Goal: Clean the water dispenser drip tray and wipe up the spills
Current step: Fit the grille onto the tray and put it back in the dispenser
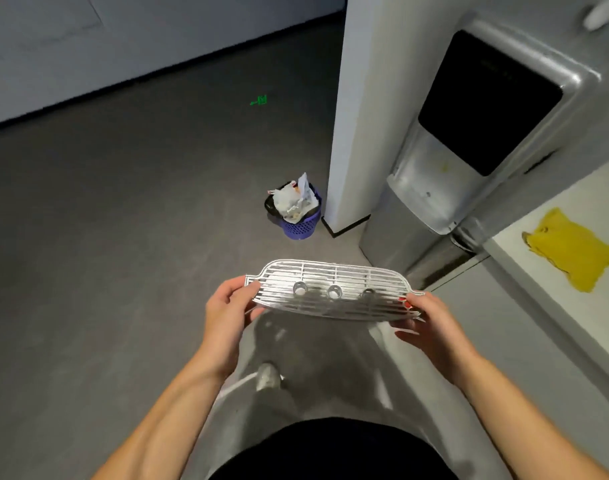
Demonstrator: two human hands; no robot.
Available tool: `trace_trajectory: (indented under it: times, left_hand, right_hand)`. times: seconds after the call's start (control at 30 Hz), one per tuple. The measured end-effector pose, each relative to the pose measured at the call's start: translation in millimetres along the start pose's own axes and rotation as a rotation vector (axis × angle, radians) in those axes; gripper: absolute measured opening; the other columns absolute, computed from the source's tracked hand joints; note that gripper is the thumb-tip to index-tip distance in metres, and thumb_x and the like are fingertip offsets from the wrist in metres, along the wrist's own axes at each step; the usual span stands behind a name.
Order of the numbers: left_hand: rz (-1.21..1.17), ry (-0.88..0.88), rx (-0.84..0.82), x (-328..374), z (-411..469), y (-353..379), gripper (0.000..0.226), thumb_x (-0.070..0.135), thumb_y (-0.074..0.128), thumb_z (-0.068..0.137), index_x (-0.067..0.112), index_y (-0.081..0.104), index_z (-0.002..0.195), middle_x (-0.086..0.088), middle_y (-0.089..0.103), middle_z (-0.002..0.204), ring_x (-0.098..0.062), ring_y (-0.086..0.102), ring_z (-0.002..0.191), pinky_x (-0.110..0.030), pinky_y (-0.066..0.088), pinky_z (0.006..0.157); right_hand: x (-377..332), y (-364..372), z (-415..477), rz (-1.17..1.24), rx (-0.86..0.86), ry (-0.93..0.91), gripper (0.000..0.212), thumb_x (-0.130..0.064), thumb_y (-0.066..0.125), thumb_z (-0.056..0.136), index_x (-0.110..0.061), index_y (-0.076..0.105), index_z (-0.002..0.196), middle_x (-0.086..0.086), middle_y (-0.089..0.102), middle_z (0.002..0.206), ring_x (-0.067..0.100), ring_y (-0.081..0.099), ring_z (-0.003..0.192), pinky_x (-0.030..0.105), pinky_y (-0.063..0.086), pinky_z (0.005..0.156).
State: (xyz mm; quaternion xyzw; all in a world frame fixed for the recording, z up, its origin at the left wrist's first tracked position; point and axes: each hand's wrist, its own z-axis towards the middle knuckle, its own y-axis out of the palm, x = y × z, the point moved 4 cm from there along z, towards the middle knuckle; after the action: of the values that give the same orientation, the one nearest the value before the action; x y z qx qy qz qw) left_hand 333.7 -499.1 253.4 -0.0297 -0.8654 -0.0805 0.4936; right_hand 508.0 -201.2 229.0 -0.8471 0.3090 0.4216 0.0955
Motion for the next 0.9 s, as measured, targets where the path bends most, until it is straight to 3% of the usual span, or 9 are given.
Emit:
trace_trajectory:
  times: [0.1, 0.23, 0.37, 0.47, 0.57, 0.7, 0.83, 0.9]
  left_hand:
    - [0.090, -0.019, -0.125, 32.9, 61.0, 18.3, 0.028, 0.020, 0.068, 0.096, 0.001, 0.067, 0.117, -0.010, 0.076, 0.100, -0.020, 0.070, 0.093, -0.043, 0.054, 0.097]
    - [0.170, -0.069, -0.195, 62.7, 126.7, 53.2, 0.027, 0.014, 0.062, 0.100, -0.002, 0.064, 0.121, -0.016, 0.074, 0.106, -0.026, 0.069, 0.100, -0.050, 0.052, 0.104]
    - [0.231, -0.086, -0.302, 74.2, 179.9, 98.2, 0.022, 0.013, 0.061, 0.101, 0.002, 0.066, 0.119, -0.018, 0.074, 0.113, -0.024, 0.070, 0.102, -0.045, 0.054, 0.102]
    - [0.262, -0.117, -0.400, 77.9, 215.5, 137.7, 0.024, 0.011, 0.059, 0.101, 0.006, 0.067, 0.123, -0.010, 0.074, 0.110, -0.019, 0.069, 0.096, -0.040, 0.053, 0.100]
    - [0.286, -0.143, -0.438, 78.3, 251.9, 173.5, 0.018, 0.012, 0.061, 0.100, 0.011, 0.071, 0.115, -0.004, 0.076, 0.101, -0.014, 0.069, 0.087, -0.036, 0.053, 0.097]
    - [0.357, -0.144, -0.542, 70.5, 297.7, 224.9, 0.024, 0.013, 0.059, 0.102, -0.001, 0.066, 0.119, -0.006, 0.065, 0.084, -0.009, 0.058, 0.066, -0.022, 0.055, 0.073]
    - [0.439, -0.194, -0.531, 55.3, 340.3, 272.3, 0.019, 0.018, 0.064, 0.100, 0.013, 0.071, 0.116, -0.004, 0.076, 0.096, -0.010, 0.071, 0.078, -0.030, 0.059, 0.082]
    - [0.479, -0.210, -0.531, 45.3, 361.3, 295.8, 0.013, 0.019, 0.063, 0.100, 0.019, 0.073, 0.108, 0.000, 0.076, 0.091, -0.009, 0.070, 0.077, -0.028, 0.059, 0.075]
  right_hand:
    - [-15.7, 17.7, 19.0, 0.102, 0.091, 0.001, 0.017, -0.044, 0.069, 0.084, -0.029, 0.069, 0.091, 0.005, 0.076, 0.093, 0.020, 0.074, 0.084, 0.034, 0.058, 0.074]
    - [-35.0, 25.7, 43.6, 0.202, 0.216, 0.001, 0.016, -0.038, 0.062, 0.098, -0.023, 0.063, 0.100, 0.005, 0.074, 0.085, 0.019, 0.073, 0.080, 0.029, 0.059, 0.065]
    - [-48.5, 20.7, 79.7, 0.281, 0.358, -0.040, 0.014, -0.033, 0.058, 0.101, -0.020, 0.065, 0.101, 0.003, 0.074, 0.088, 0.019, 0.070, 0.079, 0.033, 0.059, 0.072]
    - [-59.8, 8.3, 110.0, 0.327, 0.419, -0.057, 0.021, -0.031, 0.054, 0.102, -0.013, 0.064, 0.107, 0.002, 0.075, 0.086, 0.024, 0.069, 0.086, 0.036, 0.057, 0.075]
    - [-68.8, -8.5, 138.7, 0.399, 0.455, -0.053, 0.022, -0.029, 0.054, 0.105, -0.010, 0.065, 0.107, 0.006, 0.076, 0.089, 0.026, 0.068, 0.086, 0.037, 0.056, 0.076]
    - [-73.8, -32.4, 178.6, 0.438, 0.510, -0.050, 0.020, -0.029, 0.057, 0.104, -0.011, 0.067, 0.106, 0.013, 0.074, 0.097, 0.025, 0.068, 0.083, 0.035, 0.056, 0.070]
    - [-77.4, -51.9, 214.7, 0.453, 0.620, -0.045, 0.027, -0.033, 0.063, 0.101, -0.015, 0.059, 0.120, 0.012, 0.074, 0.101, 0.026, 0.067, 0.082, 0.034, 0.058, 0.069]
    - [-76.9, -60.9, 232.8, 0.456, 0.676, -0.010, 0.027, -0.035, 0.065, 0.100, -0.019, 0.057, 0.120, 0.008, 0.074, 0.108, 0.024, 0.071, 0.087, 0.033, 0.059, 0.073]
